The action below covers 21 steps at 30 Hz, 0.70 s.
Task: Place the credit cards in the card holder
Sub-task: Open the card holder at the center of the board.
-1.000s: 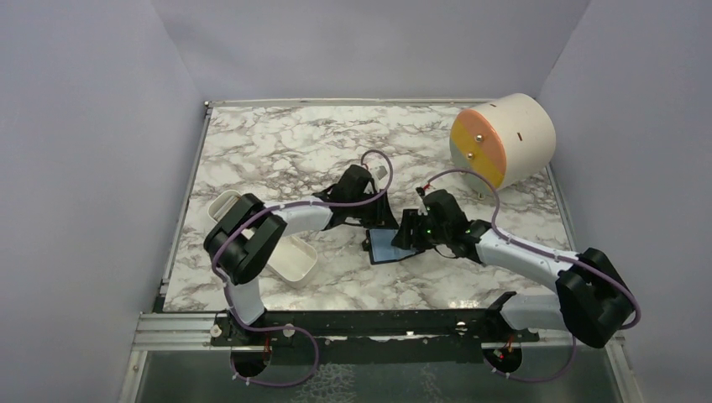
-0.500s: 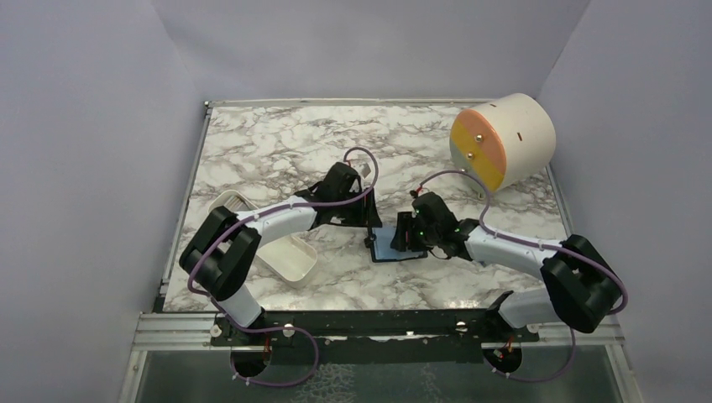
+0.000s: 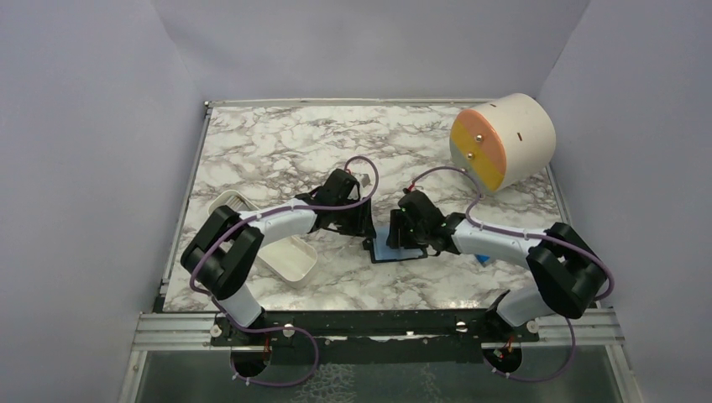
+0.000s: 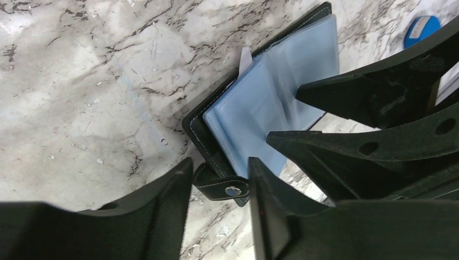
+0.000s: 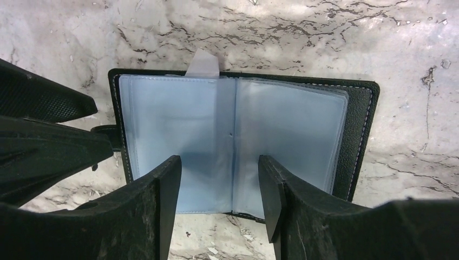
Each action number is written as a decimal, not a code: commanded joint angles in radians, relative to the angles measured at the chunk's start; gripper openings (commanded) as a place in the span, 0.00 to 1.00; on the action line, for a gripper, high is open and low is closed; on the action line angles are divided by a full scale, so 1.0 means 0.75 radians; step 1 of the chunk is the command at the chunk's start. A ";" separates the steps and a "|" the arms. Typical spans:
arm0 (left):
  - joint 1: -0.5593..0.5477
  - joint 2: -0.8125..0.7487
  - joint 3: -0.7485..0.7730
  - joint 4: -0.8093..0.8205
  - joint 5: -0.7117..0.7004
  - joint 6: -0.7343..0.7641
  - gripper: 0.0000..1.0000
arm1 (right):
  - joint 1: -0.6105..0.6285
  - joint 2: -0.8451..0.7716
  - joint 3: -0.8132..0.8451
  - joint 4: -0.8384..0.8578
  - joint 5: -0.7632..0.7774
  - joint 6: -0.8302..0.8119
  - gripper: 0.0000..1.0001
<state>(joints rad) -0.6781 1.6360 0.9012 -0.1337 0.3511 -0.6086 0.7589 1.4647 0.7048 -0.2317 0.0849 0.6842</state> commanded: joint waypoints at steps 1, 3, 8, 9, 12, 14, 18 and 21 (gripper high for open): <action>-0.006 0.021 -0.002 -0.014 -0.030 0.023 0.37 | 0.016 0.053 0.029 -0.125 0.152 0.032 0.55; -0.006 0.028 0.006 -0.011 -0.035 0.025 0.29 | 0.019 0.063 0.041 -0.151 0.200 0.039 0.54; -0.006 0.056 0.034 -0.003 -0.031 0.027 0.12 | 0.020 0.063 0.069 -0.207 0.299 0.038 0.54; -0.006 0.059 0.034 -0.002 -0.032 0.023 0.10 | 0.019 0.063 0.070 -0.205 0.293 0.033 0.54; -0.006 0.057 0.027 -0.004 -0.041 -0.003 0.09 | 0.022 0.055 0.057 -0.165 0.232 0.029 0.54; -0.006 0.037 0.012 -0.004 -0.060 -0.018 0.12 | 0.030 0.031 0.030 -0.123 0.193 0.034 0.54; -0.006 -0.007 -0.010 -0.026 -0.051 -0.008 0.24 | 0.035 0.023 0.026 -0.136 0.177 0.052 0.54; -0.006 -0.032 -0.042 -0.015 -0.013 -0.012 0.34 | 0.035 0.032 0.028 -0.160 0.193 0.059 0.54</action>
<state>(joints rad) -0.6781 1.6650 0.9005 -0.1444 0.3294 -0.6159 0.7780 1.4864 0.7429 -0.3073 0.2207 0.7109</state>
